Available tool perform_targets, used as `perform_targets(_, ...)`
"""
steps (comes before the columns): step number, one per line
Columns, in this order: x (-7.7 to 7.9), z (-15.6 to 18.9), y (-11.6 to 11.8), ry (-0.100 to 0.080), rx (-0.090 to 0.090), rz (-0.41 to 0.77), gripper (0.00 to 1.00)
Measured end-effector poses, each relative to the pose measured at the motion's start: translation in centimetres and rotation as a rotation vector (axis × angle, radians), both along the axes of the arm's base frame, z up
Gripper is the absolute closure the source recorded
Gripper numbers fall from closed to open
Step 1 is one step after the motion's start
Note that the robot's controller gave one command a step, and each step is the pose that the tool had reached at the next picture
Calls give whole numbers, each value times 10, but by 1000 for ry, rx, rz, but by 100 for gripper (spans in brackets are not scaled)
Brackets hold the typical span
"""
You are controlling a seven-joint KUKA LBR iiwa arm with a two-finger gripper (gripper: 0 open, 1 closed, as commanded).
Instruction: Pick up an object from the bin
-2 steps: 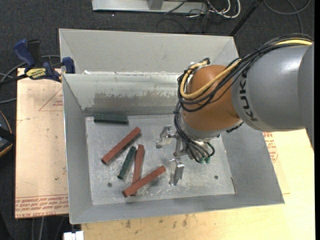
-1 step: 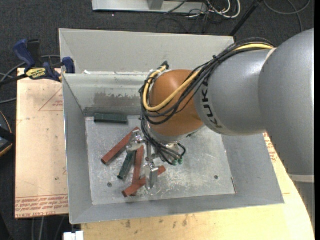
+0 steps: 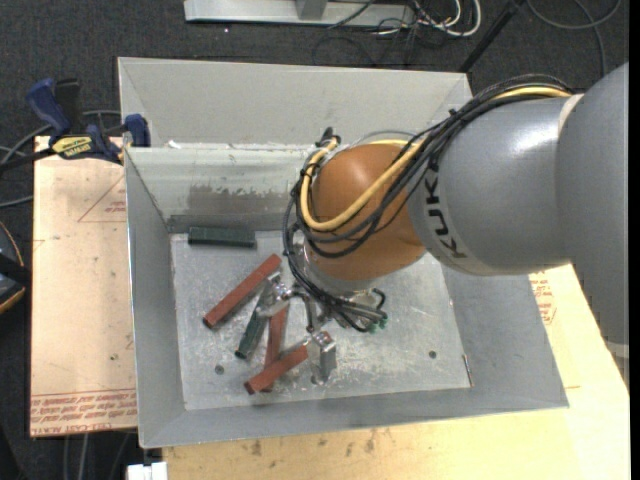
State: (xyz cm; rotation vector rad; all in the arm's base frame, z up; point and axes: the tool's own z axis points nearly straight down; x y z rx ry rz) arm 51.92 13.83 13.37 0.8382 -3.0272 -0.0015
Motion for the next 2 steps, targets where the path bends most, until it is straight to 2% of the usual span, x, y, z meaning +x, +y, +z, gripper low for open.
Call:
perform_targets(1, 19, -55, 7, -22, 13, 72, 0)
perform_targets(2, 42, -52, 14, -16, 12, 78, 100)
